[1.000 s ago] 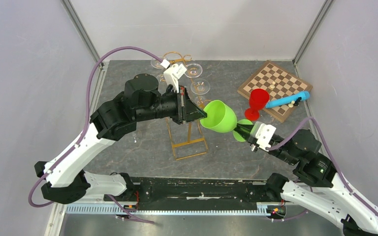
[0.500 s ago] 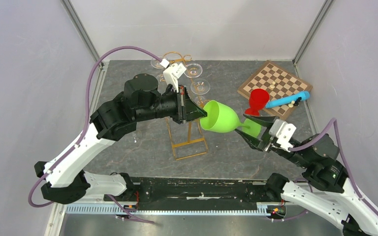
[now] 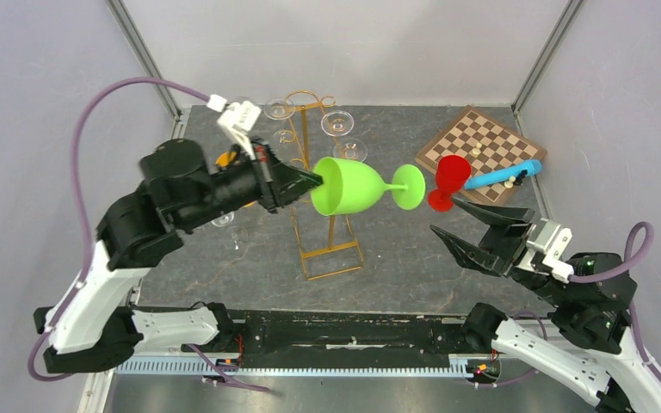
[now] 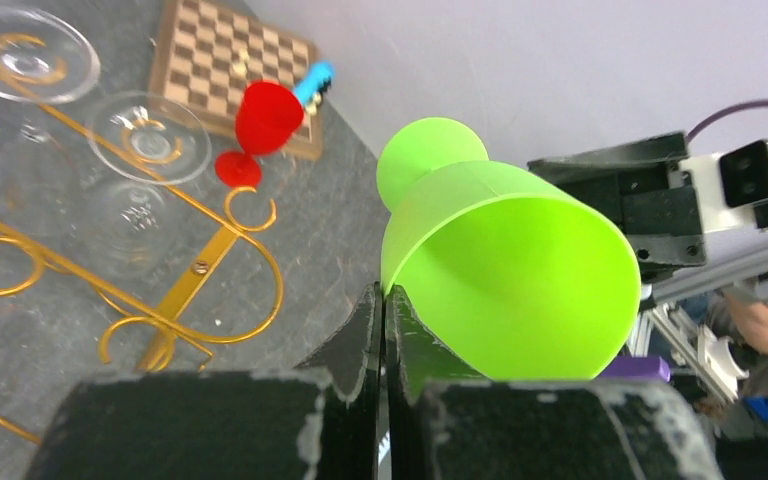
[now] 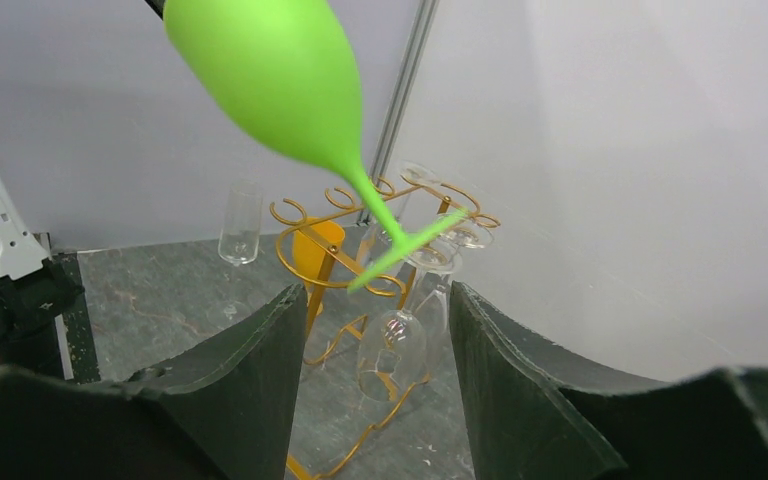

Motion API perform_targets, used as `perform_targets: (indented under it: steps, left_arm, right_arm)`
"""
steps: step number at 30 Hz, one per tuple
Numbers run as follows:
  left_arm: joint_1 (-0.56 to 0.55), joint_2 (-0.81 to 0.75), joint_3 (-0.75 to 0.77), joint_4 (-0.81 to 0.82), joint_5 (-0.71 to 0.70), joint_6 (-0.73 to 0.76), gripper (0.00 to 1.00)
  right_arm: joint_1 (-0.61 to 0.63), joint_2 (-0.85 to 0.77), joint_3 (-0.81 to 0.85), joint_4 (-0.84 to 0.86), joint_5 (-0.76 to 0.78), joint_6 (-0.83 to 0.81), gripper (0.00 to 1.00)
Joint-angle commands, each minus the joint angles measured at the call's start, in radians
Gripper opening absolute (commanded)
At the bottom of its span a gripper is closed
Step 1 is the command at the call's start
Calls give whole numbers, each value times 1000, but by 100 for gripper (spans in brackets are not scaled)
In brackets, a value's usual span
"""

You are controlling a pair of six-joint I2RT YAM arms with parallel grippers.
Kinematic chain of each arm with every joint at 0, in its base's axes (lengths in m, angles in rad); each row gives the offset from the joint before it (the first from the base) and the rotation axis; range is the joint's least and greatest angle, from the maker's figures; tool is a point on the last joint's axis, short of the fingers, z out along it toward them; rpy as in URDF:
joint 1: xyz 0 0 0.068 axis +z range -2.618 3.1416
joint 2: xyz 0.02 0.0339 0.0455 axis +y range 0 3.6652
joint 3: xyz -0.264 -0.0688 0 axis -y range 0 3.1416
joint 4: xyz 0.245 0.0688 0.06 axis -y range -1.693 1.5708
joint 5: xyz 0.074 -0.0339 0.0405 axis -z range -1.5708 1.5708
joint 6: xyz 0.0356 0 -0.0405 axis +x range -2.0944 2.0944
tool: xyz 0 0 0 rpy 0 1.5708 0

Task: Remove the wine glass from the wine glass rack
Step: Place the wine glass at the center of the board.

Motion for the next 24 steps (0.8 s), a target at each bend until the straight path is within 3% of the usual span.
perform_targets:
  steps: [1, 24]
  left_arm:
    - [-1, -87, 37, 40, -142, 81, 2]
    - [-2, -231, 2, -129, -1005, 349, 2]
  right_arm:
    - [0, -23, 6, 34, 10, 31, 57]
    - [-2, -49, -88, 39, -3, 62, 57]
